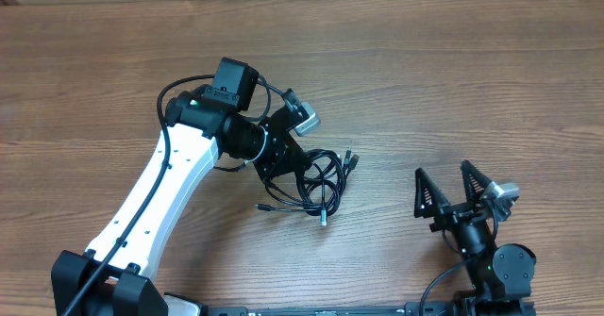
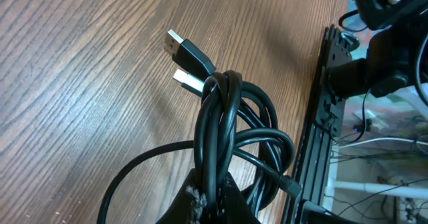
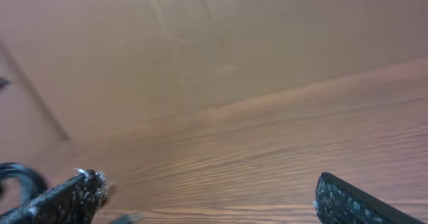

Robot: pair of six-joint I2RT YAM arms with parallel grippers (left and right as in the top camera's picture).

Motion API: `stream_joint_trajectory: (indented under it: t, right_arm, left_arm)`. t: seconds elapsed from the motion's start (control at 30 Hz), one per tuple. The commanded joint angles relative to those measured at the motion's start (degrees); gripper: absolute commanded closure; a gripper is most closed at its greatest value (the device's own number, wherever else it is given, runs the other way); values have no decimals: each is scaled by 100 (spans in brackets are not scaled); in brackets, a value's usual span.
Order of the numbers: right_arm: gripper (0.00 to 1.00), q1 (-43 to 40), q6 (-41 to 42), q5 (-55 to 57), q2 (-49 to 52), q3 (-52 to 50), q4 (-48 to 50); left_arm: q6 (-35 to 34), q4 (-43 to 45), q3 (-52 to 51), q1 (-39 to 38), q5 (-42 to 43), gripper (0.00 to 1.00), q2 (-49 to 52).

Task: Untangle cables
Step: 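Move the open right gripper toward the cables hanging from the left gripper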

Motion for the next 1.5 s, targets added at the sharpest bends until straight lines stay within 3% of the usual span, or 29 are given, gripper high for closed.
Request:
stream_joint_trajectory:
  t: [0.0,0.3,0.5,0.7,0.93,1.1,1.3,1.47]
  right_arm:
    - [0,-7,199,-597,-44,-35,90]
    - [0,-9,299,-1078,302,774,-352]
    - [0,-11,-494,-1580,1576,1967,-1226]
    - [0,-11,-1611,-2900,2955,3014,-1937]
    - [0,-11,-1711,-3788,3517,3126,-1915]
    - [3,-11,-2514,-4623,3536,3126,-1947]
    - [5,-7,-3370,-5121,3536,3121,-2271]
    - [8,-7,-3493,-5121,3536,3121,-2350]
  left_arm:
    - [330,28,162,-42,76,96,-109]
    - [476,212,162,-48,273,96,-109]
    - [479,214,162,-48,396,96,-109]
    - [754,118,162,-205,444,96,-109]
    - [1290,-44,162,-577,422,96,-109]
    - [1506,-55,162,-710,505,96,-109]
    - [2184,-90,162,-713,1370,96,-109]
    - [2378,-90,162,-715,1847,96,-109]
